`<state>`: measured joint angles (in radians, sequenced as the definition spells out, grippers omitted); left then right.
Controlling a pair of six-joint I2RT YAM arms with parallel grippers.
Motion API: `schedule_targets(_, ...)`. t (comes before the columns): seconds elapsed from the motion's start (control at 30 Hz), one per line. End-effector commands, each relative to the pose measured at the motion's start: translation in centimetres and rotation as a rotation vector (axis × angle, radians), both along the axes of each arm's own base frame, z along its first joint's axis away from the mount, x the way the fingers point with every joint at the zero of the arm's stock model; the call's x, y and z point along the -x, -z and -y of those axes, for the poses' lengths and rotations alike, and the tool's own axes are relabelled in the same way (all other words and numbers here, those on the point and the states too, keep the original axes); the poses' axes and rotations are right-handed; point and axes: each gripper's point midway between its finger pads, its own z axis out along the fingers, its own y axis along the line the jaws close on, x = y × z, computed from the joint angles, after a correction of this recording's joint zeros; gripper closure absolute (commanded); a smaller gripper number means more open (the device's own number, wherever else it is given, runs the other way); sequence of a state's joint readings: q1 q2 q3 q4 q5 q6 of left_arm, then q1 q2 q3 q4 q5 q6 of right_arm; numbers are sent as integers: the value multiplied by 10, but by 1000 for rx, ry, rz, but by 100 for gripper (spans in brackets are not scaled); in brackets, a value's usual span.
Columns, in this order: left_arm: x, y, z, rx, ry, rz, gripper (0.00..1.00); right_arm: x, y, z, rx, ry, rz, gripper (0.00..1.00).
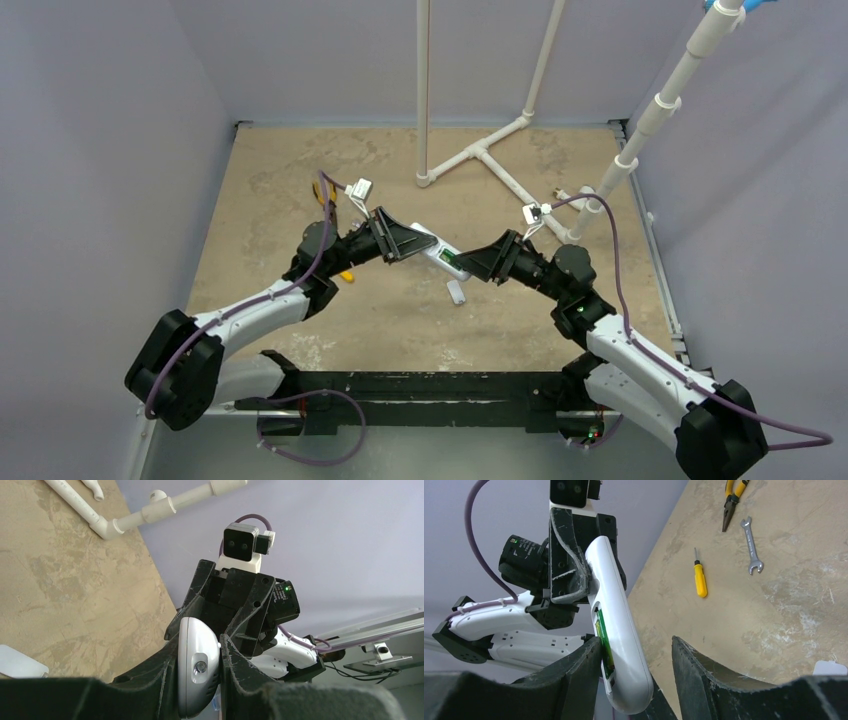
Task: Load the batteries into the remote control
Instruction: Load the battery into the remote control.
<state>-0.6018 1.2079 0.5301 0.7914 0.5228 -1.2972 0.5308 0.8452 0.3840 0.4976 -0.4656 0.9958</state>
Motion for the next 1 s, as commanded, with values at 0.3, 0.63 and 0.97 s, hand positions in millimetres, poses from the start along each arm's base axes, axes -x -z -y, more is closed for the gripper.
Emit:
schedule_targets(0.3,6,-20,-5,23,-2,88,100,-6,-9,-1,-21,11,32,46)
schedule_targets(0.63,8,4,-9,-65,-19,53,100,-26,-34,26,235,170,204,24)
schedule_targets(0.97,-11,33,-55,-151,-124,-21,100,-62,59,82,716,384,22,30)
